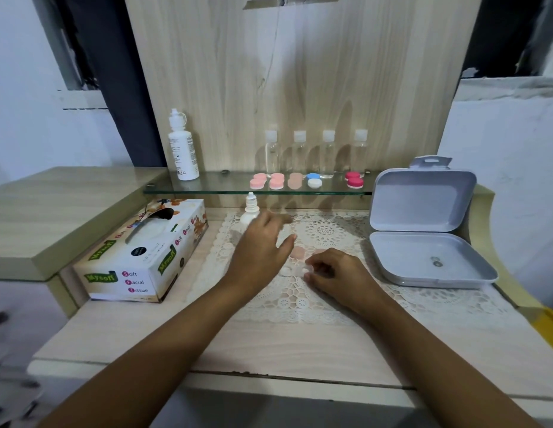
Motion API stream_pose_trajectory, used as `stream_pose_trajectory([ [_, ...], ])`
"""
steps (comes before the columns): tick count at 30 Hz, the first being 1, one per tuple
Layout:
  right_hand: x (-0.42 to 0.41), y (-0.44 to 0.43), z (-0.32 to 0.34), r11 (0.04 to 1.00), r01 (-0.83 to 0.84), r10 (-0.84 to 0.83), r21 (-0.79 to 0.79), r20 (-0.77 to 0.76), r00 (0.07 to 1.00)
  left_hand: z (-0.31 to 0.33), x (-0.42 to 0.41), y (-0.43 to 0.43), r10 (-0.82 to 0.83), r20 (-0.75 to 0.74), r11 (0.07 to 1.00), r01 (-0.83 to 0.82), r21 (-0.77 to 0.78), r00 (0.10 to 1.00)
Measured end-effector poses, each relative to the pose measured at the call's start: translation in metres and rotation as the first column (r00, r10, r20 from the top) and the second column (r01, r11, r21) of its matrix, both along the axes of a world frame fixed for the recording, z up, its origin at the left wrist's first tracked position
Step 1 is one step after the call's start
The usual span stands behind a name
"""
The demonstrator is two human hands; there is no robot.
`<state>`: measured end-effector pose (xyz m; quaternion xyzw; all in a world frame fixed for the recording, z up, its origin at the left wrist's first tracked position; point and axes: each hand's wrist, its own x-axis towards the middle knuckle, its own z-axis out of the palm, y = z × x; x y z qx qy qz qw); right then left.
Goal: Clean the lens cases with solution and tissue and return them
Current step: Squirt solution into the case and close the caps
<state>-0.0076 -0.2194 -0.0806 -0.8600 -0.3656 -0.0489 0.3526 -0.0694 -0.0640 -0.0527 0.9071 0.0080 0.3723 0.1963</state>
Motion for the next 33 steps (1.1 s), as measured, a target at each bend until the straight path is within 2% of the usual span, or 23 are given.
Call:
stream_pose_trajectory([
  [2, -0.001, 0.0, 0.0, 1.0, 0.001, -0.001, 0.004, 0.001, 1.0, 0.001, 0.007, -0.001, -0.039, -0.185, 0.999, 0.035, -0.021, 0.982],
  [4, -0.001, 0.0, 0.0, 1.0, 0.001, -0.001, 0.002, 0.003, 1.0, 0.001, 0.015, -0.004, -0.007, -0.327, 1.0, -0.001, -0.023, 0.945],
  [7, -0.001, 0.0, 0.001, 1.0, -0.006, 0.006, 0.007, 0.003, 1.0, 0.002, 0.024, -0.007, 0.028, -0.458, 0.997, -0.06, -0.057, 0.888],
  [11, -0.001, 0.0, 0.001, 1.0, -0.001, 0.001, 0.005, 0.003, 1.0, 0.003, 0.035, -0.007, 0.075, -0.559, 0.993, -0.115, -0.037, 0.826],
  [17, -0.001, -0.001, 0.001, 1.0, -0.003, 0.003, -0.002, -0.001, 1.0, 0.005, 0.038, -0.007, 0.053, -0.576, 0.994, -0.1, -0.05, 0.816],
  [23, 0.0, -0.002, 0.0, 1.0, -0.003, 0.003, 0.0, 0.004, 1.0, 0.004, 0.022, 0.003, -0.05, -0.521, 0.979, -0.062, -0.195, 0.852],
  [27, 0.0, -0.001, 0.0, 1.0, -0.002, 0.002, 0.012, -0.007, 1.0, 0.004, 0.005, 0.009, -0.063, -0.498, 0.99, -0.009, -0.141, 0.865],
  [33, 0.001, 0.0, 0.0, 1.0, -0.002, 0.002, 0.006, -0.011, 1.0, 0.0, -0.009, 0.009, -0.113, -0.5, 0.987, 0.039, -0.156, 0.858],
])
